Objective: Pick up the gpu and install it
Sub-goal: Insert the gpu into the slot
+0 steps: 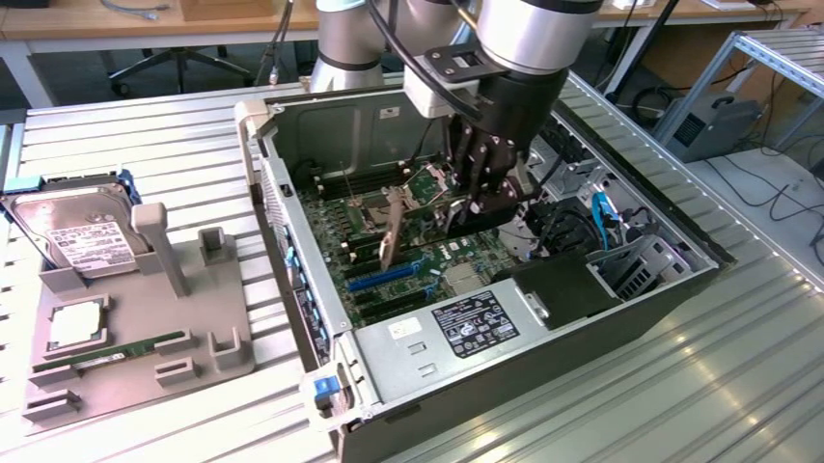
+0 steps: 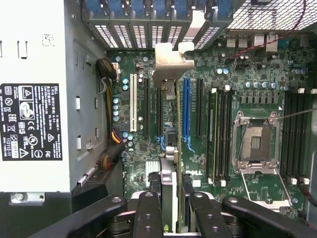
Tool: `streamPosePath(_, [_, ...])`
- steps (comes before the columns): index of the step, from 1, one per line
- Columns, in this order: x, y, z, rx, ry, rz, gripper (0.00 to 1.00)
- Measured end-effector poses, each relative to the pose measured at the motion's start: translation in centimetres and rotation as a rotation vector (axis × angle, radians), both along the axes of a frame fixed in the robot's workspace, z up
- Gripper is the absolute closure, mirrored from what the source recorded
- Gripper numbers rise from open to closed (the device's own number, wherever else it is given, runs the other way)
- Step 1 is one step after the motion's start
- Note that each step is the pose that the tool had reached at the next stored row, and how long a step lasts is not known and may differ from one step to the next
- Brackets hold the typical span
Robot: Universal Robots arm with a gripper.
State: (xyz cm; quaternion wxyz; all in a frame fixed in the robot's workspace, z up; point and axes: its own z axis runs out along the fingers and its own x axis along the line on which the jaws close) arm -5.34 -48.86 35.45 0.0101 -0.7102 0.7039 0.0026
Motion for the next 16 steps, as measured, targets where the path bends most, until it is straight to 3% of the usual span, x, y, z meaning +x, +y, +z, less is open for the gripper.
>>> streamPosePath(16, [-0.63, 0.0, -0.37, 0.0, 0.0, 0.0, 0.73])
